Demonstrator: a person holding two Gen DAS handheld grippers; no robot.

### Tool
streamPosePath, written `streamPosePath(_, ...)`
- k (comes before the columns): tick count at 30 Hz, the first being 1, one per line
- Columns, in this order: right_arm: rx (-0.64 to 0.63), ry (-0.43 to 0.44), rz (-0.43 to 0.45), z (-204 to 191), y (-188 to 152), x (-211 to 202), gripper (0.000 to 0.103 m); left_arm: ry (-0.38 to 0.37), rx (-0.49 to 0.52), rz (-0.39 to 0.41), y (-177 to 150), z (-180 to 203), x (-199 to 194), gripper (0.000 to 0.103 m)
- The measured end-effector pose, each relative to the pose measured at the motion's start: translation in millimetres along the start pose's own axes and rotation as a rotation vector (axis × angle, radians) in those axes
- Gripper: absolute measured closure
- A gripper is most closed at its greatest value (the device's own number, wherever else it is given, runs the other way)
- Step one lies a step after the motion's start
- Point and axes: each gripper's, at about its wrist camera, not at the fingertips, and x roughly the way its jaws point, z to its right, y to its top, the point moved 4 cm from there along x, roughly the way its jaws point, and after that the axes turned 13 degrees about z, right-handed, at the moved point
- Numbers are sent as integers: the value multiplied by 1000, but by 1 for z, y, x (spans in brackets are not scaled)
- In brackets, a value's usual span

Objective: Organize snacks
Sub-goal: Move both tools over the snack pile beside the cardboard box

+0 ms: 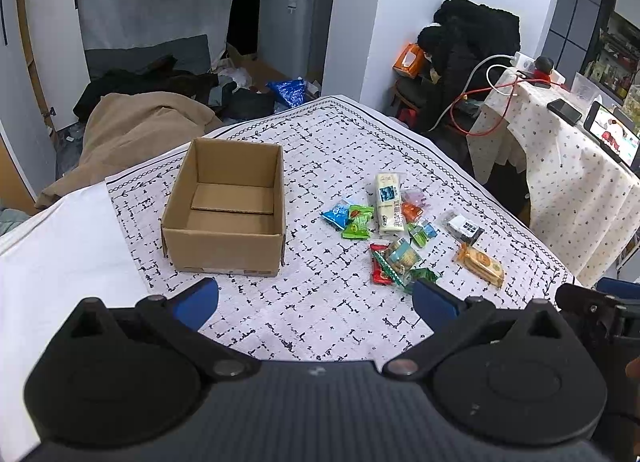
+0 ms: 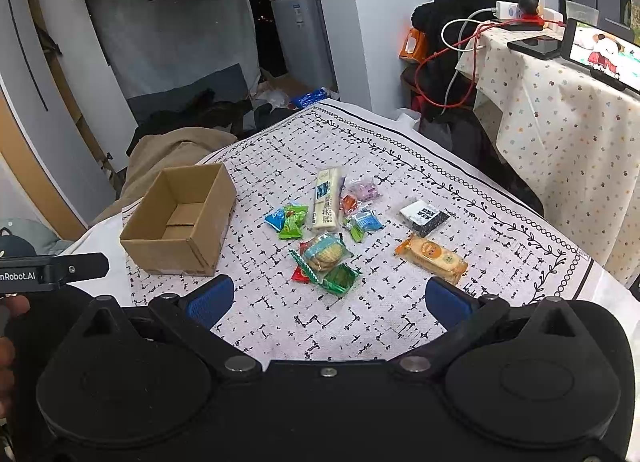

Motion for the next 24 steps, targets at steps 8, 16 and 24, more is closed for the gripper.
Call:
streamPosePath(8,-10,-1,11,-3,2,-6,0,-6,-1,5,0,0,-4,0)
streamPosePath(16,-26,10,22,-11,4,-12,0,-8,-3,19,3,-2,-12,0)
streamPosePath(24,-32,14,29,-14,6,-17,0,-11,3,28,5,-2,-18,0)
